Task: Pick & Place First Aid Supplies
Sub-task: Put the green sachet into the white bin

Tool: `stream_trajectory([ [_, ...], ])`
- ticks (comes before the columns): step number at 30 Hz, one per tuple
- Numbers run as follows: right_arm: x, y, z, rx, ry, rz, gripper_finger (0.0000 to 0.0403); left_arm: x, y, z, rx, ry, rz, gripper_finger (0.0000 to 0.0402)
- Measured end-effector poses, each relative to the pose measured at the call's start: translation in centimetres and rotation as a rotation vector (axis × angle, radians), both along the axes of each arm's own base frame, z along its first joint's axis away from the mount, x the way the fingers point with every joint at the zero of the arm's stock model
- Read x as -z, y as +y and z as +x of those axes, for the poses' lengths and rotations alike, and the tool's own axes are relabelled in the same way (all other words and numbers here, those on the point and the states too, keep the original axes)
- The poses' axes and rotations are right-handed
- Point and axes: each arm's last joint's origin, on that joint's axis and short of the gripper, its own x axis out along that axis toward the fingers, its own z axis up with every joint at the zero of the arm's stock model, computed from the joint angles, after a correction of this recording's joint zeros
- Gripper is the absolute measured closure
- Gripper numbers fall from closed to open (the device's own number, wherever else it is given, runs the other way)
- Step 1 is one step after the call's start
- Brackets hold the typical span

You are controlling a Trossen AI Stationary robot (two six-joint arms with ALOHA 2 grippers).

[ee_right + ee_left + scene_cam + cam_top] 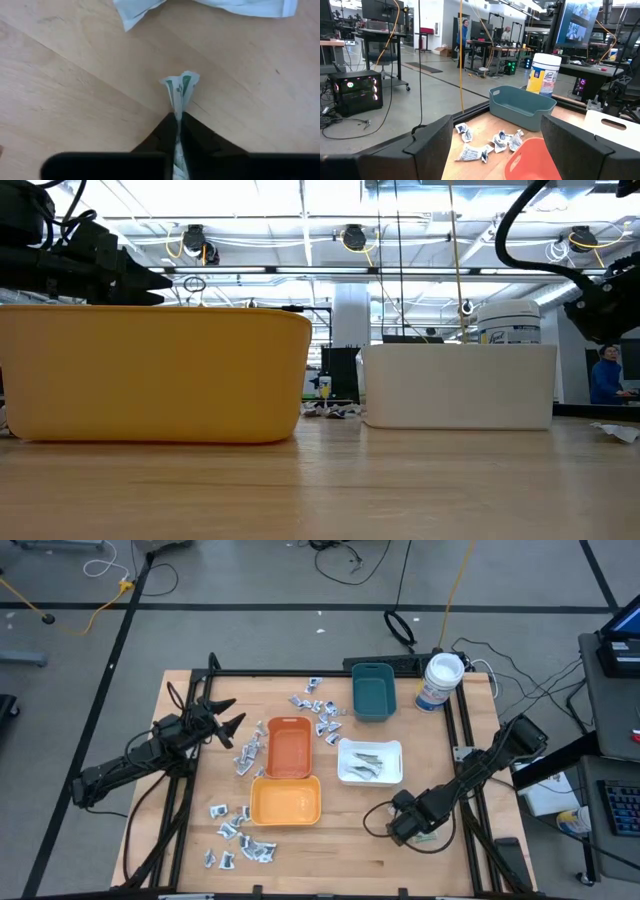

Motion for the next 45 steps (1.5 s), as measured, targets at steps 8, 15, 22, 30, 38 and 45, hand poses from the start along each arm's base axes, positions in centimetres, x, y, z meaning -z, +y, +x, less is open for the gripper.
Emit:
stream_trajectory([
  [8,-2.2,0.0,0.7,-0.125,0.029,-0.03,0.0398,0.0,0.0,0.0,0.0,0.0,0.0,0.0094],
  [15,-5.1,-0.5,1.6,-0.27,0.065,-0.046,0.0397,0.0,0.0,0.0,0.0,0.0,0.0,0.0094],
  [22,-7.7,-1.1,2.7,-0.41,0.053,-0.034,0.0399,0.0,0.0,0.0,0.0,0.0,0.0,0.0094],
  [30,-9.6,-4.0,5.0,-0.562,-0.018,-0.034,0.04,0.0,0.0,0.0,-0.001,0.0,0.0,0.0094],
  [38,-10.9,-9.4,7.1,-0.607,-0.06,-0.077,0.0398,0.0,0.0,0.0,-0.001,0.0,0.0,0.0093],
  [45,-10.3,-14.0,8.1,-0.605,-0.048,-0.071,0.0397,0.0,0.0,0.0,0.0,0.0,0.001,0.0094],
])
